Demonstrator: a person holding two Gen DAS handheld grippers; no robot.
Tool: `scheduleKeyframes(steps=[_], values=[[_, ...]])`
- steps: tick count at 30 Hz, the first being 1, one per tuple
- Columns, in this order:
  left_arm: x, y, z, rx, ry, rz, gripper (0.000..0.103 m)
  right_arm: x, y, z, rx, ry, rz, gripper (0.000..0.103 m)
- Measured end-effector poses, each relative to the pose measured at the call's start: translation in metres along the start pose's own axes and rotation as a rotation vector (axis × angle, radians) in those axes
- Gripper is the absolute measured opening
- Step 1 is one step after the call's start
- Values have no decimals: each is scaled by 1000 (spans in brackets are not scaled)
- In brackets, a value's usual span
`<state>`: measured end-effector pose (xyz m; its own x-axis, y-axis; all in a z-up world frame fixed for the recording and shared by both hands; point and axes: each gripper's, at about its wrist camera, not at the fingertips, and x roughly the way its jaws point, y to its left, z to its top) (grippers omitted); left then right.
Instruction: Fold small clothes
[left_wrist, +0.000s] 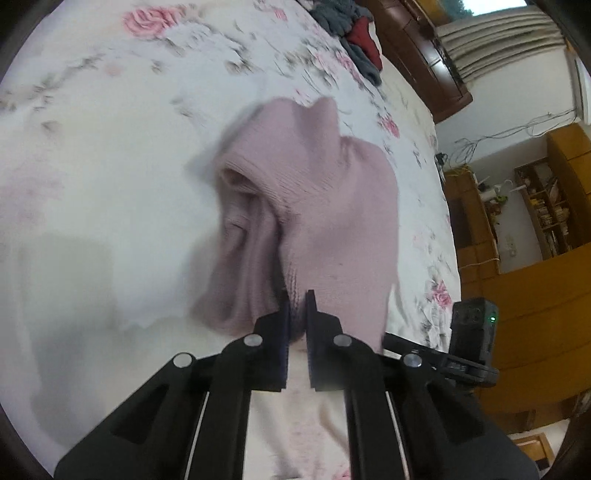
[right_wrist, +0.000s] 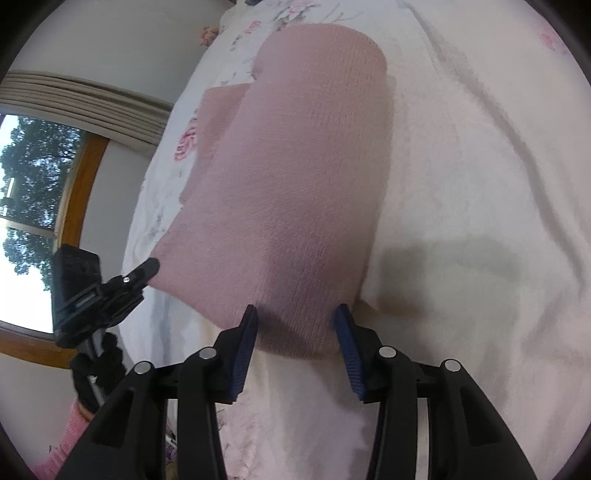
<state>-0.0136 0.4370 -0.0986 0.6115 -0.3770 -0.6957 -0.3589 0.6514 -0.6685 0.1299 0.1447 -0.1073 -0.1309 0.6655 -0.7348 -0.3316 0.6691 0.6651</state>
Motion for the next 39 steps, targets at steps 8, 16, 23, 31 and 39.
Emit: scheduleKeyframes(steps=[8, 16, 23, 31, 39], values=[[32, 19, -7, 15, 58, 110, 6, 20, -7, -6, -3, 35, -82, 27], [-1, 3, 8, 72, 11, 116, 28, 5, -6, -8, -22, 26, -57, 33], [-9, -16, 69, 133, -110, 192, 39, -10, -6, -6, -32, -13, -52, 39], [42, -13, 111, 52, -45, 174, 40, 6, -9, -8, -18, 12, -70, 39], [37, -29, 100, 94, -102, 126, 0, 13, -6, -3, -11, 11, -61, 39]])
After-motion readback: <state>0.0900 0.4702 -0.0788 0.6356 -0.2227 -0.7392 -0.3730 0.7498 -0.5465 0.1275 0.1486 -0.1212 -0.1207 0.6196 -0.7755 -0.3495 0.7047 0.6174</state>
